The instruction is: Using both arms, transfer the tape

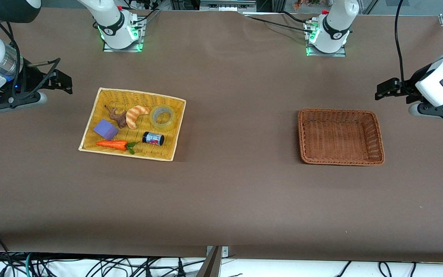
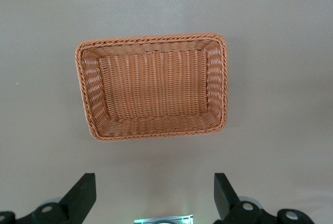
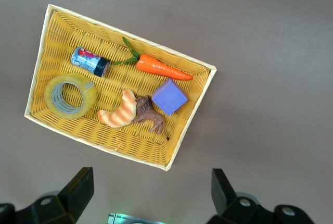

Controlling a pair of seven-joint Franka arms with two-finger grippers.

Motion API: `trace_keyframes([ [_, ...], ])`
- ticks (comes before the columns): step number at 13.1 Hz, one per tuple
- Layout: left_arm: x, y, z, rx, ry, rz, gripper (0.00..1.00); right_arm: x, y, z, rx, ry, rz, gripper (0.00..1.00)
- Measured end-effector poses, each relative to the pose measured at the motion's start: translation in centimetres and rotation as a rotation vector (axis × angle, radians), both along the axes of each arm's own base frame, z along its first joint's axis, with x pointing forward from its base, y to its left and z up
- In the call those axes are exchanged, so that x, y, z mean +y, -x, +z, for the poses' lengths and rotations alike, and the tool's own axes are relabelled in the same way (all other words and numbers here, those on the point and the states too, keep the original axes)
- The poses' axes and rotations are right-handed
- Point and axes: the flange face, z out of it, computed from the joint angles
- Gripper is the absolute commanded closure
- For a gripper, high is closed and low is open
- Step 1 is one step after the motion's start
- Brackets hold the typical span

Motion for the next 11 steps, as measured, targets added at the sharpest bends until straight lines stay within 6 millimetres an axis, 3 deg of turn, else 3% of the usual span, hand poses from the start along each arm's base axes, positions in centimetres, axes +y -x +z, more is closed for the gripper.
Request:
trace_keyframes([
  [2, 0.2, 0.0, 0.0, -0.003, 0.000, 0.003, 0.00, 0.2, 0.1, -1.3, 0.029, -0.012, 0.000, 0.00],
  [4, 0.3, -0.1, 0.0, -0.005, 0.003, 0.007, 0.00, 0.8, 0.0, -3.9, 0.049, -0.035, -0.016, 0.00],
  [6, 0.6, -0.3, -0.2, -0.007, 0.008, 0.014, 0.00, 2.3, -0.2, -9.0, 0.027, -0.047, -0.058, 0.00],
  [8, 0.8, -0.6, -0.3, -0.021, 0.008, 0.019, 0.00, 6.0, 1.2, -15.9, 0.002, -0.041, -0.119, 0.00],
  [11, 0.7, -1.0, -1.0, -0.014, 0.008, 0.018, 0.00, 12.3, 4.7, -23.2, -0.031, -0.043, -0.192, 0.00],
])
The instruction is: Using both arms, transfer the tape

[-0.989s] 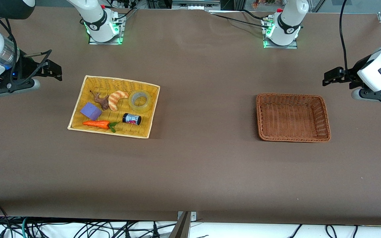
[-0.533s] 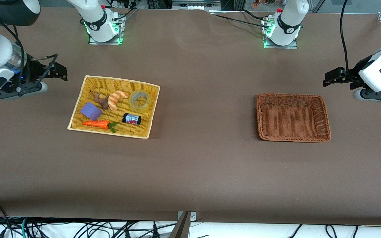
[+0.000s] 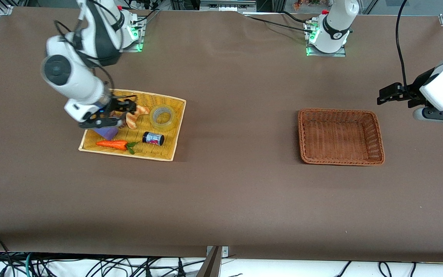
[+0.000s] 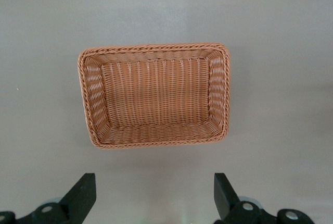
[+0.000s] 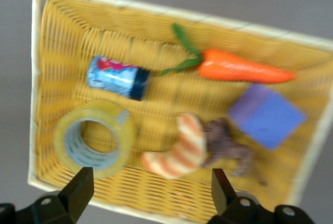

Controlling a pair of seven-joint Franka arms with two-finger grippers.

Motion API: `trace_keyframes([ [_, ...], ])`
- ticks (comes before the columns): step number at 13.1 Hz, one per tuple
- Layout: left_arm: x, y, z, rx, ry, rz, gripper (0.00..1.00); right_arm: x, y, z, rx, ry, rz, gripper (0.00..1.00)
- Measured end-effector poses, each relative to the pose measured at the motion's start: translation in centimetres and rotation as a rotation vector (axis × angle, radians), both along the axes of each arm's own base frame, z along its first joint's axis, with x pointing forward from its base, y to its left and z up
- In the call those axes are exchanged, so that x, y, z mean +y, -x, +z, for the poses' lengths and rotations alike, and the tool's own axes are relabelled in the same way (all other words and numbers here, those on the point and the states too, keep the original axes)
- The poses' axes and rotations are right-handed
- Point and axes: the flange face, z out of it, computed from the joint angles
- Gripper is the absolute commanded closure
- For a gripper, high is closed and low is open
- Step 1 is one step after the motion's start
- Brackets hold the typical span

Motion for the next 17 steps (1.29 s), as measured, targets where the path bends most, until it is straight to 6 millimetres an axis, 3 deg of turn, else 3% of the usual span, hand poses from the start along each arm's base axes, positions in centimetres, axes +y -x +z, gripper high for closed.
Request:
trace_keyframes([
  [3, -0.4, -1.5, -3.4, 0.038, -0.002, -0.005, 0.00, 2.7, 1.2, -3.8, 0.005, -0.009, -0.056, 0.00],
  [7, 0.2, -4.2, -8.8, 0.047, -0.011, 0.008, 0.00, 4.1, 3.4, -9.2, 0.004, -0.023, -0.080, 0.01],
  [8, 0.0, -5.1, -10.9, 0.044, -0.017, 0.005, 0.00, 4.1, 4.0, -10.2, 0.006, -0.024, -0.079, 0.06],
  [9, -0.5, -5.9, -13.2, 0.052, -0.019, -0.002, 0.00, 4.0, 4.3, -10.8, 0.007, -0.025, -0.080, 0.17],
  [10, -1.3, -6.5, -15.4, 0.061, -0.019, -0.014, 0.00, 4.0, 4.5, -11.4, 0.006, -0.027, -0.082, 0.34],
  [12, -3.2, -7.3, -18.8, 0.070, -0.023, -0.032, 0.00, 4.0, 4.6, -12.4, 0.008, -0.032, -0.084, 0.75],
  [13, -4.0, -7.5, -19.9, 0.075, -0.026, -0.032, 0.00, 4.0, 4.6, -12.8, 0.011, -0.033, -0.085, 0.90],
  [14, -4.5, -7.6, -20.6, 0.081, -0.030, -0.028, 0.00, 4.0, 4.6, -13.1, 0.013, -0.034, -0.085, 1.00],
  [17, -4.8, -7.6, -21.4, 0.093, -0.036, -0.008, 0.00, 3.8, 4.5, -13.2, 0.009, -0.035, -0.091, 1.00],
])
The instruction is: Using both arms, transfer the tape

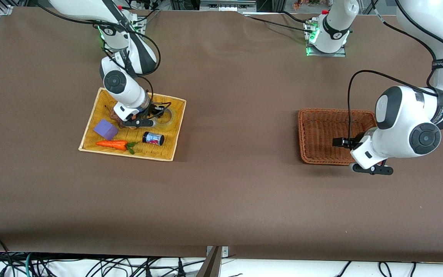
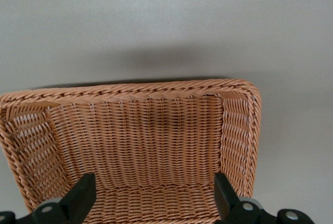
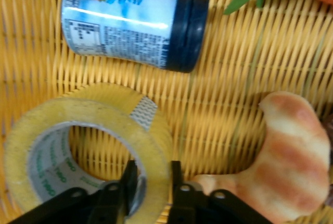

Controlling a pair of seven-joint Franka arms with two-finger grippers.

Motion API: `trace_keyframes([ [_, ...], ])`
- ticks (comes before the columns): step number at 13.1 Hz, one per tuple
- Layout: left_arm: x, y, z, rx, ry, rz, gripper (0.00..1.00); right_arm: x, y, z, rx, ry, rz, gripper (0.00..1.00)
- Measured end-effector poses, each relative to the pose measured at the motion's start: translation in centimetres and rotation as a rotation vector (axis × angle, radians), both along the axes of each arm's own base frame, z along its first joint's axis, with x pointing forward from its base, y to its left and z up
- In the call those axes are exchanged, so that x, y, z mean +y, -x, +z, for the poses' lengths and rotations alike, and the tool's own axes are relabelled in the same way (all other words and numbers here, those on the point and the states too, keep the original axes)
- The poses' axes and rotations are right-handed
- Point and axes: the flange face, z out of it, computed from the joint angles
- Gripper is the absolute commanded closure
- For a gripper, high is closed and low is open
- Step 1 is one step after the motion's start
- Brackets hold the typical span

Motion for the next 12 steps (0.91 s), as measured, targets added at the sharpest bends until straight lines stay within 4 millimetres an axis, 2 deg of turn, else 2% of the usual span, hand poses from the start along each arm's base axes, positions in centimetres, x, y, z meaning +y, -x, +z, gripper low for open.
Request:
trace_keyframes([
  [3, -0.7, -0.1, -0.1, -0.008, -0.007, 0.022, 0.00, 0.1, -0.3, 0.3, -0.010, -0.004, 0.000, 1.00],
  [5, -1.6, -0.1, -0.3, -0.010, -0.010, 0.022, 0.00, 0.3, -0.9, 1.2, -0.014, -0.004, 0.001, 1.00],
  [10, -1.6, -0.1, -0.9, -0.002, -0.012, 0.025, 0.00, 1.4, -3.8, 7.0, 0.025, 0.020, 0.012, 1.00],
  [12, -1.6, -0.1, -0.9, -0.007, -0.012, 0.025, 0.00, 2.6, -5.1, 9.8, 0.030, 0.021, 0.027, 1.00],
])
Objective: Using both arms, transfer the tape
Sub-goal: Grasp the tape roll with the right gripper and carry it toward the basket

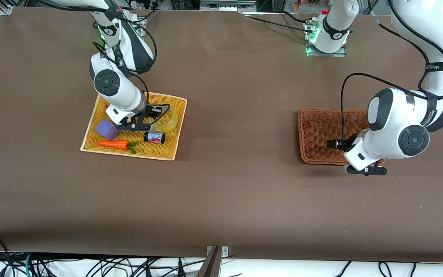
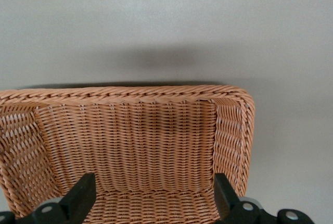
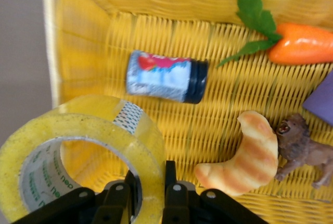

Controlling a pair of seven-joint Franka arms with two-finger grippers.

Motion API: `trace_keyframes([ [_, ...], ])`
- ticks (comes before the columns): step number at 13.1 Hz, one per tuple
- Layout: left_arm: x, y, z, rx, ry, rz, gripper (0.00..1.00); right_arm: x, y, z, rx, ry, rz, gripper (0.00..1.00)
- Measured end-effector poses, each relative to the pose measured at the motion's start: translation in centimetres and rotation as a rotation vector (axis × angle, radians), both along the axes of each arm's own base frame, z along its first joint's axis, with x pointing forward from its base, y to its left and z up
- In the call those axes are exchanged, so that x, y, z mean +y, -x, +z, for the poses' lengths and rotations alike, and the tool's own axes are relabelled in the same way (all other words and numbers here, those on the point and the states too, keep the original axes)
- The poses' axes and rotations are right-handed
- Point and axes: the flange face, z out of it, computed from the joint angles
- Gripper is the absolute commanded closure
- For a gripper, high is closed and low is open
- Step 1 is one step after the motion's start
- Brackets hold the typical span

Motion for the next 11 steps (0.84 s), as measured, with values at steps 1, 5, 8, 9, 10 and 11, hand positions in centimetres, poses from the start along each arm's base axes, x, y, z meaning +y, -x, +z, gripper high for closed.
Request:
trace_keyframes([
  [1, 0.0, -0.1, 0.0, -0.005, 0.000, 0.000, 0.00, 1.5, -0.6, 1.8, -0.007, -0.004, 0.012, 1.00],
  [5, -0.1, -0.1, -0.1, -0.007, 0.001, 0.000, 0.00, 14.4, 0.1, 5.8, -0.055, -0.038, -0.032, 1.00],
  [8, -0.1, -0.1, -0.1, -0.007, 0.001, 0.000, 0.00, 26.9, 3.9, 0.7, -0.102, 0.030, -0.084, 1.00],
  [9, -0.1, -0.1, -0.1, -0.007, 0.001, 0.000, 0.00, 30.0, 5.1, -1.7, -0.108, 0.041, -0.100, 1.00],
  [10, -0.1, -0.1, -0.2, -0.008, 0.001, -0.001, 0.00, 32.6, 5.9, -4.0, -0.107, 0.042, -0.111, 1.00],
  [11, -0.2, -0.1, -0.2, -0.007, 0.002, -0.003, 0.00, 34.4, 6.2, -5.9, -0.108, 0.040, -0.121, 1.00],
])
